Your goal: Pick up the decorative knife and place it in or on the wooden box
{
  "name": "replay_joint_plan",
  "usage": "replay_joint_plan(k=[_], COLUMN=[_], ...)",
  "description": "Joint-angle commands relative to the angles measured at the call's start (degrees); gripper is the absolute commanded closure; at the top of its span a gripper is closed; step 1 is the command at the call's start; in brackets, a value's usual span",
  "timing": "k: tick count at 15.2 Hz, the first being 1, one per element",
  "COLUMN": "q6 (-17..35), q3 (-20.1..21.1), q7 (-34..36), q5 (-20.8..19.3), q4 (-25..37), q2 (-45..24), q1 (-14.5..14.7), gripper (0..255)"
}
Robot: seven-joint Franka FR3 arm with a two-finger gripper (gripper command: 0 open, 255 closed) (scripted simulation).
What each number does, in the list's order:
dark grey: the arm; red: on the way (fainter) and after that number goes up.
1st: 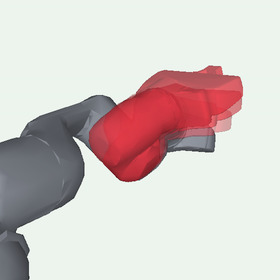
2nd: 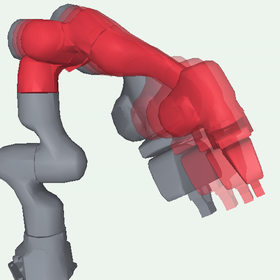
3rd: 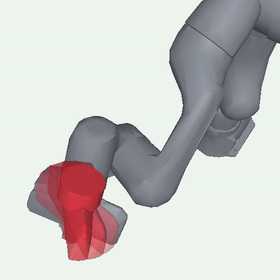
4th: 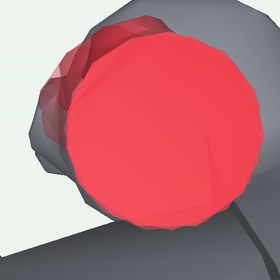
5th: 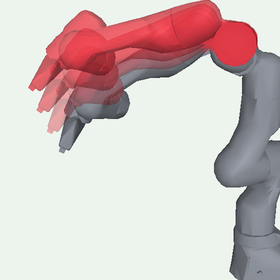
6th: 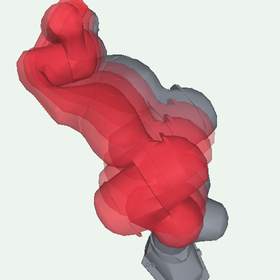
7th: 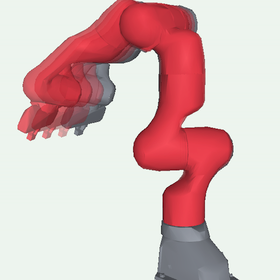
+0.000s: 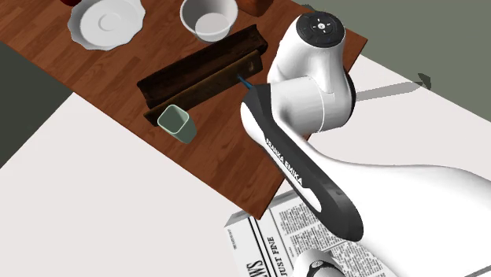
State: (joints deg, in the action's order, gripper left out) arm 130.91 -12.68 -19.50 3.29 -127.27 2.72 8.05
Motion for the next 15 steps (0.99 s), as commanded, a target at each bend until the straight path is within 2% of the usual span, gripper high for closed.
replay_joint_plan(k=[1,15], q6=[-1.7,-12.0], q3=[0.0,0.3], q7=[0.2,1.5], q5=[-0.3,-1.5], q4=[0.8,7.8], q2=[0.8,4.3], q1=[0.0,-0.1], gripper=[255,255])
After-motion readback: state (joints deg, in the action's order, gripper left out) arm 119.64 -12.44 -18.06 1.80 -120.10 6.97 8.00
